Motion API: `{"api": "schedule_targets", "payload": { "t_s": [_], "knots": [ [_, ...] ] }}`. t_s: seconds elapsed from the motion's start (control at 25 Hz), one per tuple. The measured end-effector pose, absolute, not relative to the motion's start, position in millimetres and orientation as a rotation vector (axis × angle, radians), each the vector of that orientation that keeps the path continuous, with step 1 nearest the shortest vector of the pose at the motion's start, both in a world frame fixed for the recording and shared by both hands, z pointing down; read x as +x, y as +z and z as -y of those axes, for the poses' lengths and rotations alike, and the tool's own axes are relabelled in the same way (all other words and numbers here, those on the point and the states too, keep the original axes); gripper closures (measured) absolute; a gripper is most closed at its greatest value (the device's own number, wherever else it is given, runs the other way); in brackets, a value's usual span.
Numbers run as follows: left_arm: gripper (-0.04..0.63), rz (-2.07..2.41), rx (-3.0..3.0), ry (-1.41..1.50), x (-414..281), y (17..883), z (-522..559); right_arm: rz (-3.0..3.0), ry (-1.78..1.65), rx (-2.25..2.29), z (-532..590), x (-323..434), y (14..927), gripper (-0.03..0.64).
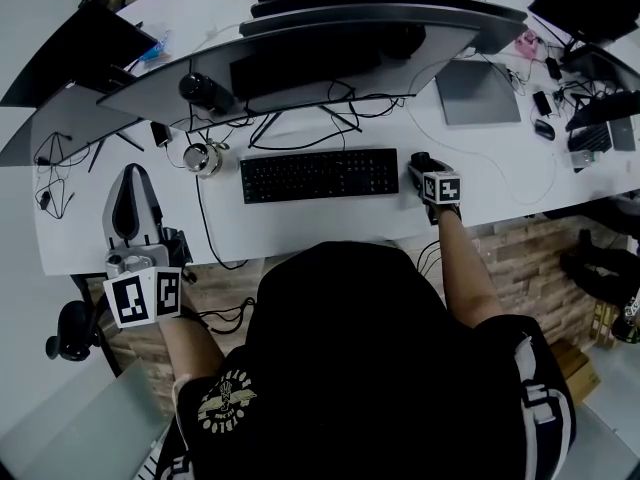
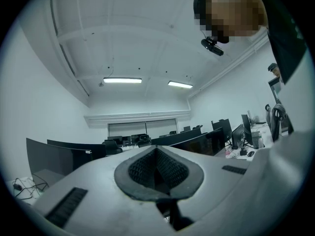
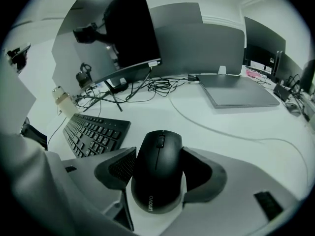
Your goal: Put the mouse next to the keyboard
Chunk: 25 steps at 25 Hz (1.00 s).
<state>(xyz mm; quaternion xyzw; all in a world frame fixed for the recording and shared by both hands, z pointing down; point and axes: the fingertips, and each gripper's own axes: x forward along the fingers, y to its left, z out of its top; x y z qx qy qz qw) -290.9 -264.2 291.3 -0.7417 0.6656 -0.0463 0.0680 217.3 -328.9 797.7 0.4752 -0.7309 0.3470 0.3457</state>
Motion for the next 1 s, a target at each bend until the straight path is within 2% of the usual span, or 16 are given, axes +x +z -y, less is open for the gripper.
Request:
{"api": "schedule_targets", "payload": {
  "t_s": [0.36,0.6,0.68,0.84,0.88,1.0],
  "knots": [
    [0.594,-1.979,-2.251,-0.153,-285.2,291.8,268.4,1.908,0.925,1.264,329.5,218.7,798.6,0.316],
    [0.594,-1.967,-2.243,-0.128,-285.4,283.1,267.0,2.031,0.822,1.371,342.5,227.3,736.4,0.310],
    [0.594,-1.958,-2.243,-0.120,-282.6,280.1,267.0,2.103,0.753,1.400,346.0,225.5,707.2,0.383],
    [0.594,-1.945,-2.241,-0.104,-276.3,274.6,265.6,2.206,0.612,1.471,351.5,224.6,659.5,0.585],
    [0.594,-1.946,-2.239,-0.100,-275.6,273.9,264.9,2.232,0.583,1.482,353.1,223.1,648.3,0.614],
    [0.594,-1.954,-2.236,-0.091,-274.6,273.4,261.4,2.322,0.494,1.493,354.0,213.5,609.1,0.615]
  ]
}}
